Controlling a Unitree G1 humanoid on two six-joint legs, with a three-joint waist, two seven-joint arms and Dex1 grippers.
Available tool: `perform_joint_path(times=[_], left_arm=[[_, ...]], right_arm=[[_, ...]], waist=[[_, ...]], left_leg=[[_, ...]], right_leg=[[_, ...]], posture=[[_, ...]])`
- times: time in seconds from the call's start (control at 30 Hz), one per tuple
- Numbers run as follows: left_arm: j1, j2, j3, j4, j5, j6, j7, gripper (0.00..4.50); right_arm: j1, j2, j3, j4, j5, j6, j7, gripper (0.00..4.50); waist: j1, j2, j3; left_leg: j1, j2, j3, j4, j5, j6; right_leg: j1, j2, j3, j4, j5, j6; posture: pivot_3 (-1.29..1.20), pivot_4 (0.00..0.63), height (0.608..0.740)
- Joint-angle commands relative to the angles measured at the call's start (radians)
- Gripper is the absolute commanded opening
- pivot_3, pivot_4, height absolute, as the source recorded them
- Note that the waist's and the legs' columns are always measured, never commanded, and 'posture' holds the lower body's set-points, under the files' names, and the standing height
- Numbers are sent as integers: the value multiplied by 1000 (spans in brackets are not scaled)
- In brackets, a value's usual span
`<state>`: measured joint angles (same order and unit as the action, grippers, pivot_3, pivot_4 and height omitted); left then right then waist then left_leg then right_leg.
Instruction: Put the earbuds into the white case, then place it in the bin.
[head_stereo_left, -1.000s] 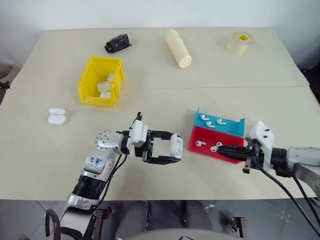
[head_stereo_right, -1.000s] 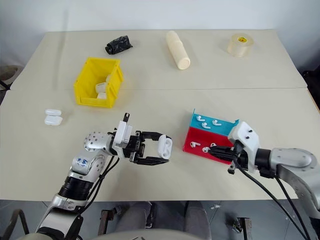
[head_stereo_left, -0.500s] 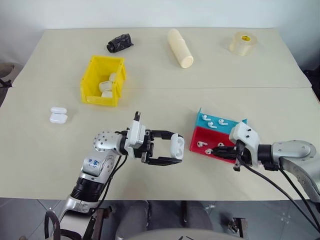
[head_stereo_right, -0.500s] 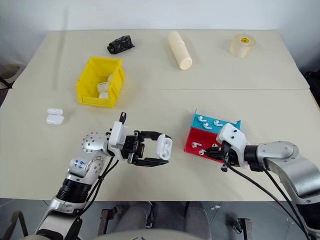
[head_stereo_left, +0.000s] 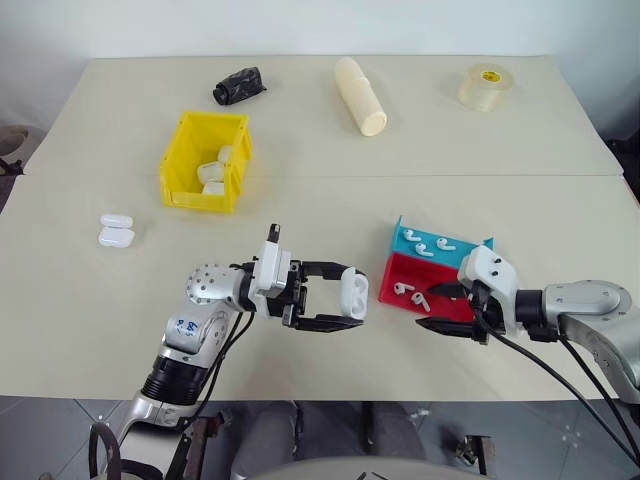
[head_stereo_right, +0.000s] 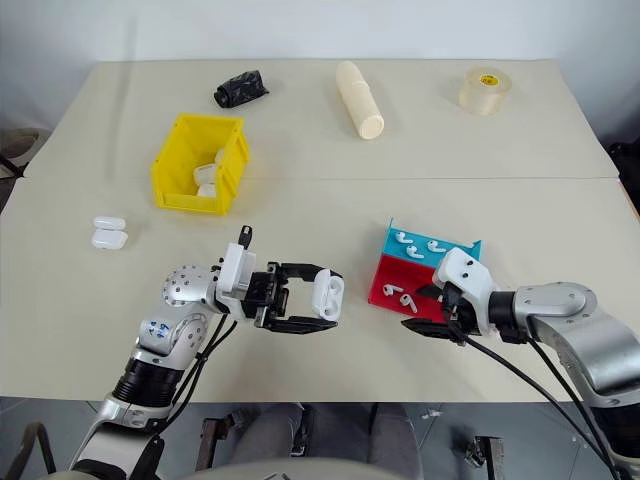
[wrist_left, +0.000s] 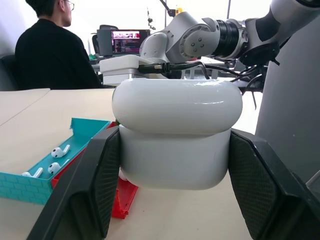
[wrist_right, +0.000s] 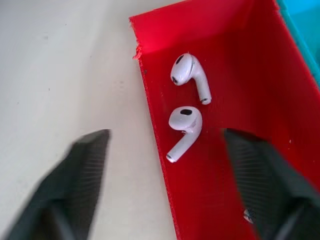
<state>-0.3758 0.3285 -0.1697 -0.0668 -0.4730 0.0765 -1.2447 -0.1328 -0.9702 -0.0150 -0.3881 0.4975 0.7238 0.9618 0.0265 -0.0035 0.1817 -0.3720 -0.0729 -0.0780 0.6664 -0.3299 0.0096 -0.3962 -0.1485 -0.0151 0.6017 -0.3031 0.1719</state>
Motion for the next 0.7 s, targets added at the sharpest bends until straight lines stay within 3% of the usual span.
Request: perform_joint_path(times=[0.03,0.2,0.33,0.7], left_arm=[[-1,2,11,-27,-28,-6,-6,2798],[-1,6,15,-20,-29,-10,-12,2798],[-11,3,17,-3,-26,-17,-20,2798],[-18,-13,10,12,-21,-28,-24,2798]], right_arm=[[16,-20,-82,-54,31,-16,22,4474],[55,-56,-186,-92,74,23,41,4474],[58,-84,-234,-156,138,160,0,4474],[-15,-18,-191,-209,178,453,-253,4474]], waist=[[0,0,0],[1,0,0],[1,0,0],[1,0,0]], left_leg=[[0,0,0,0,0,0],[0,0,0,0,0,0],[0,0,0,0,0,0],[0,0,0,0,0,0]], right_leg=[[0,0,0,0,0,0],[0,0,0,0,0,0],[0,0,0,0,0,0],[0,-1,0,0,0,0]], posture=[[0,150,740],[0,150,740],[0,150,740],[0,150,740]])
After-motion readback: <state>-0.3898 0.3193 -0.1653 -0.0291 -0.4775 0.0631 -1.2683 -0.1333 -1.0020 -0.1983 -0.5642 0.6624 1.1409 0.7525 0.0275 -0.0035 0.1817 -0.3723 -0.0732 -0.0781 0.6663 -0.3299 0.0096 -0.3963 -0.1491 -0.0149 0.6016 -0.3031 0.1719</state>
